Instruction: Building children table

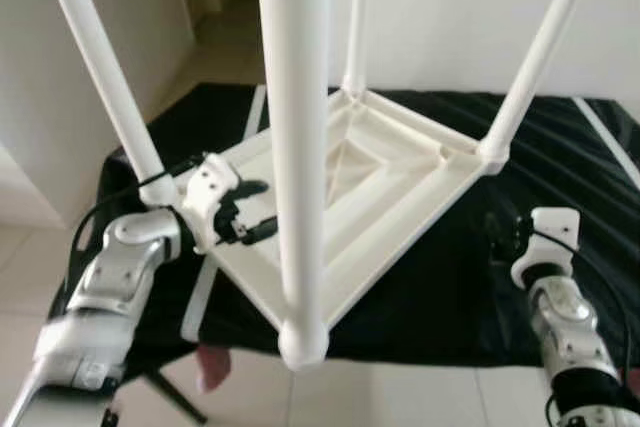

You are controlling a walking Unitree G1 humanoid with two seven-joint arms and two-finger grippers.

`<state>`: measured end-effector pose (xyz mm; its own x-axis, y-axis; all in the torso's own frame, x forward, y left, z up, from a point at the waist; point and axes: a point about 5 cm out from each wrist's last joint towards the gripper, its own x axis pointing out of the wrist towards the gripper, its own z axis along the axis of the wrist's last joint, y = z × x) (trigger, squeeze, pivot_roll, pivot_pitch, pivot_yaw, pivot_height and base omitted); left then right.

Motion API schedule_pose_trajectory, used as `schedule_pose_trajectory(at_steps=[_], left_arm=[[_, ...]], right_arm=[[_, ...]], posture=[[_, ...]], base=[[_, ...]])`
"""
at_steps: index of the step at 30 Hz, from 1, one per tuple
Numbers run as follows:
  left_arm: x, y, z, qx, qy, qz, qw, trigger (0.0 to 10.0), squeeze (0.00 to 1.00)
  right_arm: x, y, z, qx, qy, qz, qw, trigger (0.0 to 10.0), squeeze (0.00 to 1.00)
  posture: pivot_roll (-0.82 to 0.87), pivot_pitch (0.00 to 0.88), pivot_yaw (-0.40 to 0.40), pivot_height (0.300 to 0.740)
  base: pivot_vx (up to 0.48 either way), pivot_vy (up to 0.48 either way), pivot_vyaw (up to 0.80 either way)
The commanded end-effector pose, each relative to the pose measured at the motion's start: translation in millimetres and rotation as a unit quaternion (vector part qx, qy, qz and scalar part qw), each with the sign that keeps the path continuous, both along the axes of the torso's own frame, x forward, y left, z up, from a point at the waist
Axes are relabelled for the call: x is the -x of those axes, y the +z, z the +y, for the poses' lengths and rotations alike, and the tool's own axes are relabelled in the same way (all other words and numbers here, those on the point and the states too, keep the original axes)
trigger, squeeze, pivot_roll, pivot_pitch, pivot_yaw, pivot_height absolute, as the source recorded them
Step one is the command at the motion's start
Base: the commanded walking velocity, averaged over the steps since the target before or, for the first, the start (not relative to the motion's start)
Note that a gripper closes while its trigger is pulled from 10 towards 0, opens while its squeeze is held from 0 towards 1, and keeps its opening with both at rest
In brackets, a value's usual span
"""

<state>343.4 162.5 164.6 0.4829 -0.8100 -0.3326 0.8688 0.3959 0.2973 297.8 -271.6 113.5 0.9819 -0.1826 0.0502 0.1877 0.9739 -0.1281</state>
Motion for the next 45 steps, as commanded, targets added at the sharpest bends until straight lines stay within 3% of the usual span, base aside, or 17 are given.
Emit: schedule_pose_trajectory(at_steps=[1, 8, 10, 18, 32, 33, 36, 42, 45], left_arm=[[-0.1, -8.5, 0.1, -0.035, -0.017, 0.006, 0.999, 10.0, 0.0], [2.4, -9.1, -6.5, -0.041, -0.076, 0.013, 0.996, 10.0, 0.0], [5.1, -10.0, -2.0, -0.025, -0.095, 0.04, 0.994, 10.0, 0.0], [12.4, -14.0, 7.1, -0.025, -0.149, 0.075, 0.986, 10.0, 0.0], [7.3, -30.4, 10.2, -0.139, -0.141, 0.038, 0.98, 10.0, 0.0], [2.9, -33.1, 9.7, -0.161, -0.12, 0.031, 0.979, 10.0, 0.0], [0.8, -33.8, 8.8, -0.169, -0.111, 0.026, 0.979, 10.0, 0.0], [-16.9, -33.3, 5.6, -0.213, -0.021, -0.002, 0.977, 10.0, 0.0], [-19.4, -32.3, 6.6, -0.224, -0.01, -0.007, 0.975, 10.0, 0.0]], right_arm=[[5.1, -1.0, -4.0, -0.001, -0.006, 0.005, 1.0, 10.0, 0.0], [18.6, 1.7, -21.9, 0.009, -0.022, 0.011, 1.0, 10.0, 0.0], [23.9, 3.5, -25.0, 0.014, -0.027, 0.012, 0.999, 10.0, 0.0], [29.5, 4.0, -31.1, 0.019, -0.032, 0.02, 0.999, 10.0, 0.0], [18.5, 13.8, -23.1, 0.025, -0.009, 0.019, 0.999, 10.0, 0.0], [17.8, 15.5, -22.1, 0.024, -0.009, 0.017, 1.0, 10.0, 0.0], [17.9, 15.9, -21.9, 0.024, -0.009, 0.016, 1.0, 10.0, 0.0], [19.0, 14.1, -18.6, 0.022, -0.008, 0.017, 1.0, 10.0, 0.0], [18.8, 14.0, -18.4, 0.022, -0.008, 0.018, 1.0, 10.0, 0.0]], posture=[[0.04, 0.0, 0.015, 0.74], [-0.01, 0.0, 0.02, 0.74], [-0.01, 0.0, 0.02, 0.74], [-0.01, 0.0, 0.005, 0.74], [0.0, 0.0, -0.019, 0.74], [-0.01, 0.0, -0.016, 0.74], [-0.01, 0.0, -0.016, 0.74], [-0.01, 0.0, -0.017, 0.74], [-0.01, 0.0, -0.019, 0.74]], base=[[0.0, 0.0, 0.0], [0.0, 0.0, 0.0], [0.0, 0.0, 0.0], [0.0, 0.0, 0.0], [0.0, 0.0, 0.0], [0.0, 0.0, 0.0], [0.0, 0.0, 0.0], [0.0, 0.0, 0.0], [0.0, 0.0, 0.0]])
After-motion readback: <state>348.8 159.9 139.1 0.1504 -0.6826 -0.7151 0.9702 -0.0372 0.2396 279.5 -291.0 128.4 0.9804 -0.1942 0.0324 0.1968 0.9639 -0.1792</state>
